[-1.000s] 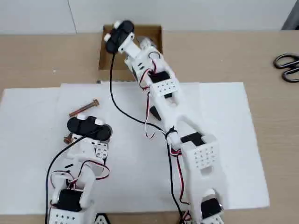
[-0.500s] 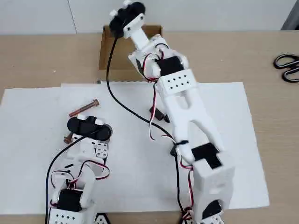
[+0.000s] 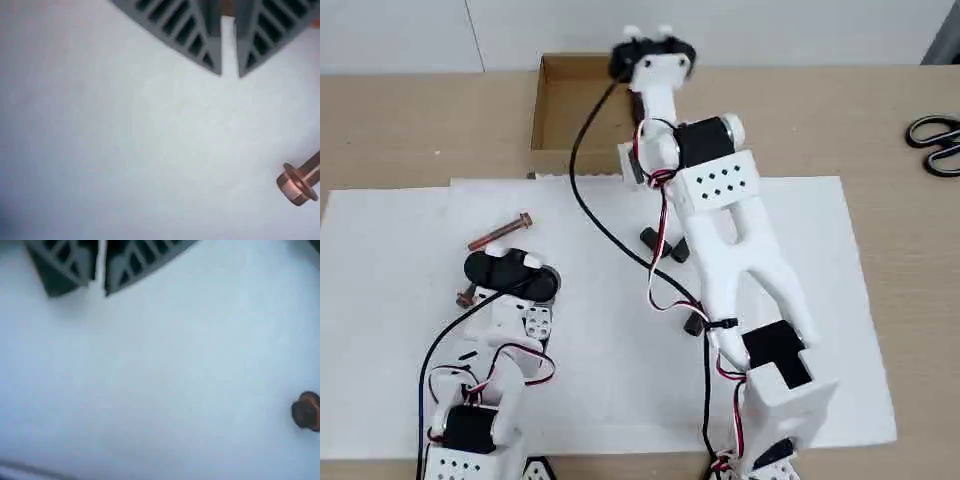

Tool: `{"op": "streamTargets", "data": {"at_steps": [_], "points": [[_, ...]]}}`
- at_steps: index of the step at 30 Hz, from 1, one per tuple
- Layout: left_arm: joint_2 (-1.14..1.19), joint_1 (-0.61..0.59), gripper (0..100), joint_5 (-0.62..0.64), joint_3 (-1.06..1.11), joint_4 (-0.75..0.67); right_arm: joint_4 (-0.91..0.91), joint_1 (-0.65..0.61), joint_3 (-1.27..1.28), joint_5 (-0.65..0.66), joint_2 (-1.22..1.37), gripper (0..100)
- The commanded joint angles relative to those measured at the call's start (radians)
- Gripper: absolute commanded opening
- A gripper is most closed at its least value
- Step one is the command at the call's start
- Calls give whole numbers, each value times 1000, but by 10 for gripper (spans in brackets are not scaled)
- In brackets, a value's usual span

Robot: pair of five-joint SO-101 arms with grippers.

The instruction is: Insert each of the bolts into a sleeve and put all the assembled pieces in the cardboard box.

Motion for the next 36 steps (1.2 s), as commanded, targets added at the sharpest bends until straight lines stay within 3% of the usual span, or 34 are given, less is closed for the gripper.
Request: {"op": "streamTargets", "data": {"at_steps": [1,6,19,26,36], "points": [[-6,-11,6,-3,-4,8,102,31,-55,-144,-47,8],[-6,-11,6,-3,-4,8,173,85,-55,-233,-1,8],[-6,-11,6,-3,-4,8,177,97,-55,-238,97,10],[-6,-11,6,-3,-4,8,177,97,-55,-287,153,134],[-6,-11,6,-3,-4,8,176,97,-55,-292,231,132]]}}
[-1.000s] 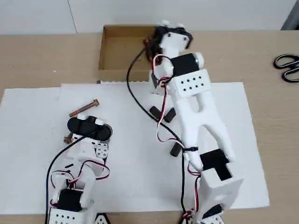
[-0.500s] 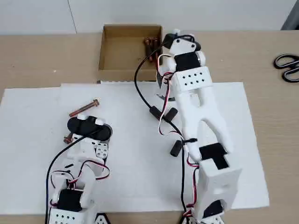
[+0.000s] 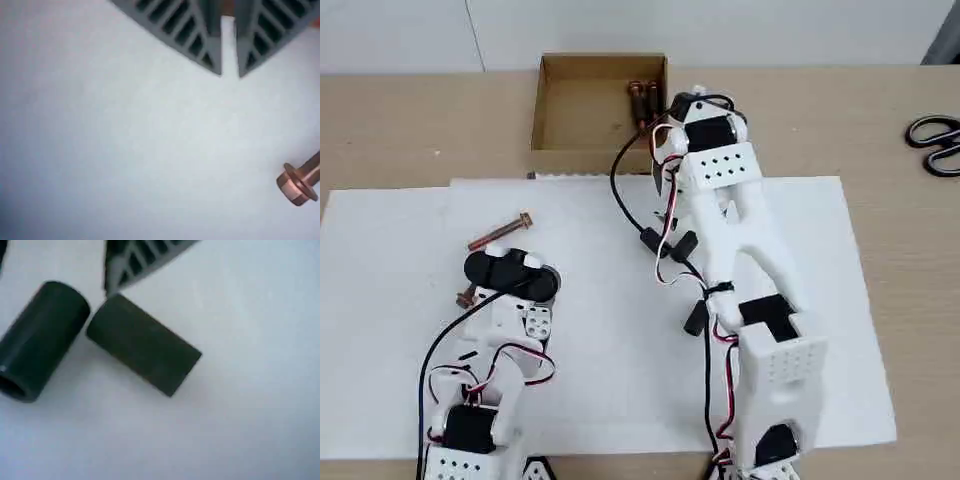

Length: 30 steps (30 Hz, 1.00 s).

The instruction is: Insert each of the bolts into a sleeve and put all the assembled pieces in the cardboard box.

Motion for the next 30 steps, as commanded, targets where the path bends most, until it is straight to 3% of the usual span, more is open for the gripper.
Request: {"op": "streamTargets", "data": {"at_steps": [1,27,30], "points": [[-6,-11,6,-3,-4,8,5,7,-46,-18,10,132],[-6,-11,6,-3,-4,8,-38,13,-51,-54,239,132],[-6,-11,6,-3,-4,8,-61,13,-51,-51,240,92]]}}
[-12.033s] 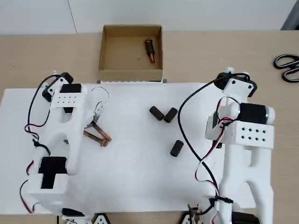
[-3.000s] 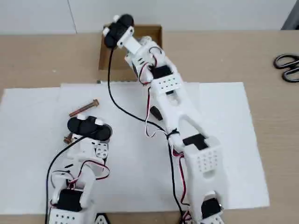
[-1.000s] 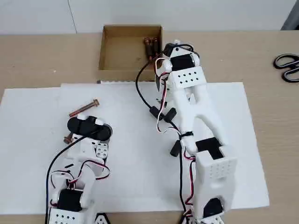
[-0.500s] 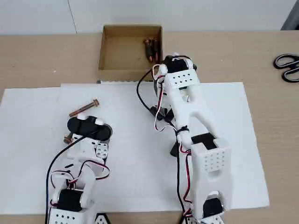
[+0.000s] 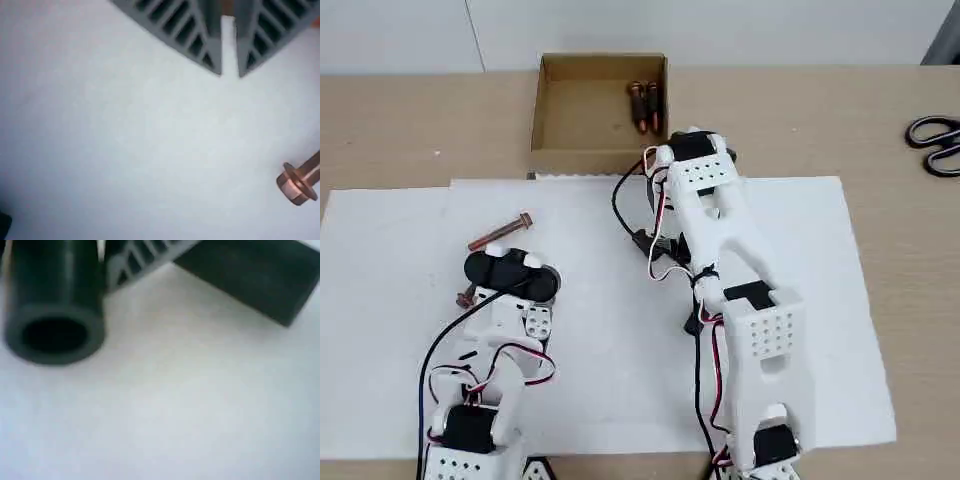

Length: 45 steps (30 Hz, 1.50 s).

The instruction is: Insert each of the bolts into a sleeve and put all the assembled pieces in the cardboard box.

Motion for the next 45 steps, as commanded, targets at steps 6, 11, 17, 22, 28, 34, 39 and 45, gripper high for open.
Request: {"op": "streamTargets", "data": {"at_steps": [6,11,17,22,28,34,39,45], "points": [[-6,-11,6,-2,-4,8,-45,13,-25,28,-5,4],[-6,-11,6,-2,-4,8,-21,8,-28,31,-28,2],[-6,-11,6,-2,-4,8,22,5,-44,92,-189,2],[-6,-11,6,-2,-4,8,24,4,-44,180,-378,2],[-6,-11,6,-2,-4,8,35,2,25,252,-582,2],[-5,-100,88,0,-154,110,30,25,296,258,-832,2],[74,-120,97,-40,-352,196,27,145,551,253,-1017,2],[436,-120,97,-103,-648,198,-5,337,793,252,-1205,2]]}}
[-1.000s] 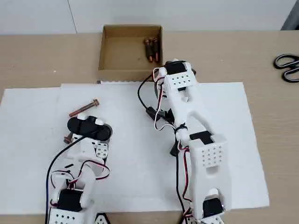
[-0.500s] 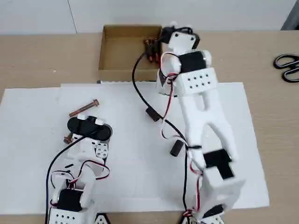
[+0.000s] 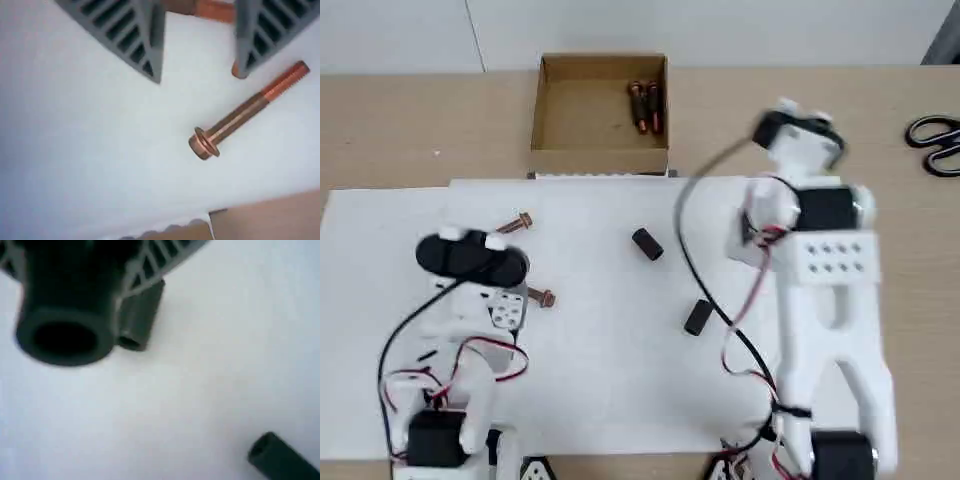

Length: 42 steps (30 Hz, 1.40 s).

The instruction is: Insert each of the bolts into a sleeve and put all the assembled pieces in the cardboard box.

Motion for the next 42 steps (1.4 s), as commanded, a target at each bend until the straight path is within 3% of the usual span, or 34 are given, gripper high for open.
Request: {"op": "streamTargets", "data": {"at_steps": [1,12,20,32,42], "points": [[259,-6,97,-63,-229,11,-39,96,110,6,-137,2],[1036,-86,96,-115,-812,167,-76,331,414,6,-437,2],[1494,-110,98,-272,-1112,299,-76,366,519,6,-547,2],[1878,-107,129,-528,-1511,479,-163,366,528,6,-549,2],[2078,-103,130,-589,-1675,500,-182,363,528,6,-549,2]]}}
